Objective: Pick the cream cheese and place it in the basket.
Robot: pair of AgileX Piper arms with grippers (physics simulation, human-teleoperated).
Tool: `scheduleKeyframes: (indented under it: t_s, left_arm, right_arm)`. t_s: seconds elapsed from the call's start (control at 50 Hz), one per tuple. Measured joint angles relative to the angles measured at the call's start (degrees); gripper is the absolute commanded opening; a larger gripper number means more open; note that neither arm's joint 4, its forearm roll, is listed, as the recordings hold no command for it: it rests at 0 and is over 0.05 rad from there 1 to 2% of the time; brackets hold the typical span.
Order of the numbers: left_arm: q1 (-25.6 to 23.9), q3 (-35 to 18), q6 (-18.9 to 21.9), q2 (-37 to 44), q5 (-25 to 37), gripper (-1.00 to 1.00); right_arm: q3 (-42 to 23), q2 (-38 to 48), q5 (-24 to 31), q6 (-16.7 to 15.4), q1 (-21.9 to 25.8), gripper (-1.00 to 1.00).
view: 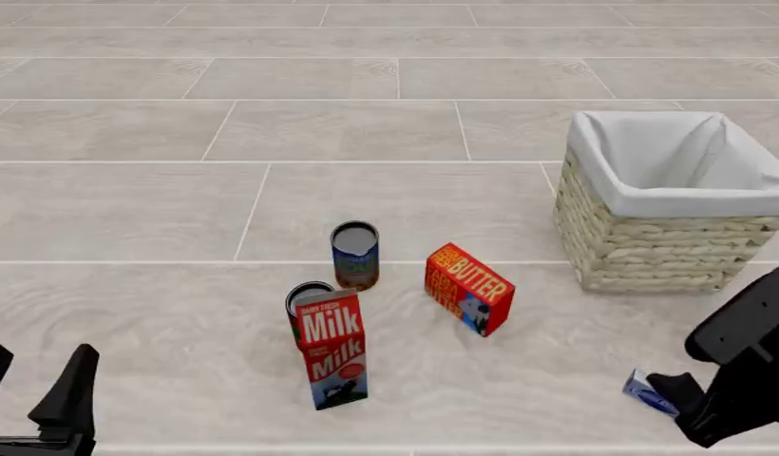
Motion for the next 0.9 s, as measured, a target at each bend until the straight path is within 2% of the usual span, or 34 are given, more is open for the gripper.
scheduleKeyframes:
  t_s: [0.5,0.9]
  left_arm:
    - [0.0,0.0,0.0,0.0,0.0,1.0]
    - [0.0,0.0,0.0,0.0,0.0,1.0]
  right_arm:
    - [4.6,9.2,-7.0,-9.7,-4.8,1.0]
    - [5.7,15.5,-12.2,-15.3,-8.9,1.0]
